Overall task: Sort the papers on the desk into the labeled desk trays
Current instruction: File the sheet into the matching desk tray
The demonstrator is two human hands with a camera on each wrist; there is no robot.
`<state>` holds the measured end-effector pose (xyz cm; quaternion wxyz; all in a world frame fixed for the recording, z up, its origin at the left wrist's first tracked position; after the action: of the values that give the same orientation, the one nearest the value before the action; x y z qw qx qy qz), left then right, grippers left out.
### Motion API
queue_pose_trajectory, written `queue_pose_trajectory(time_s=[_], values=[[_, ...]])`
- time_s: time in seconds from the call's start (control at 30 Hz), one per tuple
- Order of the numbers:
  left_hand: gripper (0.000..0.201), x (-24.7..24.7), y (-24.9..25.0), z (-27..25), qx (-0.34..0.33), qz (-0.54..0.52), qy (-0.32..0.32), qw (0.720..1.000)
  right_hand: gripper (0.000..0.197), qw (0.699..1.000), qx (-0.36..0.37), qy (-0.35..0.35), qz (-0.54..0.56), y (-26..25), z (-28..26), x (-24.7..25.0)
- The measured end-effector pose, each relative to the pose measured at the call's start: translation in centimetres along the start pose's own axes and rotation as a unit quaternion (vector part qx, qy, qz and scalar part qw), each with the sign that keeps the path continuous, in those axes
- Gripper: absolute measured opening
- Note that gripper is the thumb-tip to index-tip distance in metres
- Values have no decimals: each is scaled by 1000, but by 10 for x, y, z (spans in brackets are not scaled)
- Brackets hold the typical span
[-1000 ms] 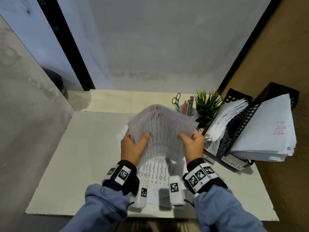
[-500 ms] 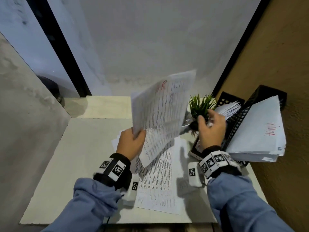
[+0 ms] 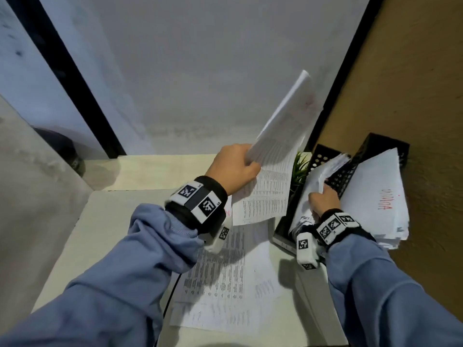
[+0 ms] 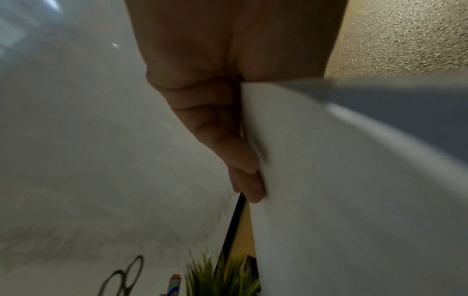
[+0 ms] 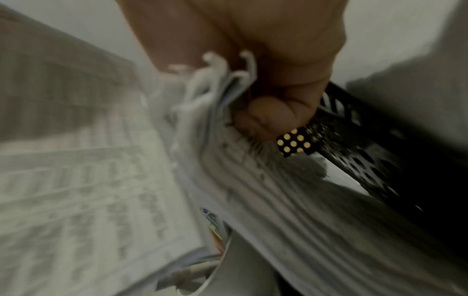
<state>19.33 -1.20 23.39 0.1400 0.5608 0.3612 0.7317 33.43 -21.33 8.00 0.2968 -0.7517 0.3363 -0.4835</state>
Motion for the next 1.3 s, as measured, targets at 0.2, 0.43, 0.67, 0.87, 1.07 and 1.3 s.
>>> queue_pose_trajectory(time_s=[0.2, 0.43, 0.67, 0.87, 1.07, 1.3], values=[[13, -46, 22, 45, 13, 25, -69, 997, 52, 996, 67, 15, -63, -20, -1, 27], [23, -106, 48, 85, 7, 105, -144, 984, 48, 989, 111, 22, -93, -40, -12, 54], [13, -167, 55, 99, 17, 139, -204, 969, 48, 985, 115, 29, -124, -30, -12, 49], [36, -205, 37, 82, 30, 105, -236, 966, 64, 982, 92, -8, -165, -5, -16, 22], [55, -190, 19, 74, 84, -82, -190, 975, 58, 980, 121, 2, -160, -13, -15, 25], [58, -170, 21, 64, -43, 87, -148, 984, 46, 967, 144, 60, -203, -24, -26, 23]])
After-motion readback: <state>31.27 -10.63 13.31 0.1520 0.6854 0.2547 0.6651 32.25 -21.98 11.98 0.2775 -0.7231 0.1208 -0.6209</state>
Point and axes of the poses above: each hand's wrist, its own z-axis towards the middle knuckle, its own x-axis out of the back of the hand, y = z × x, the point moved 8 cm from there along z, towards the middle knuckle
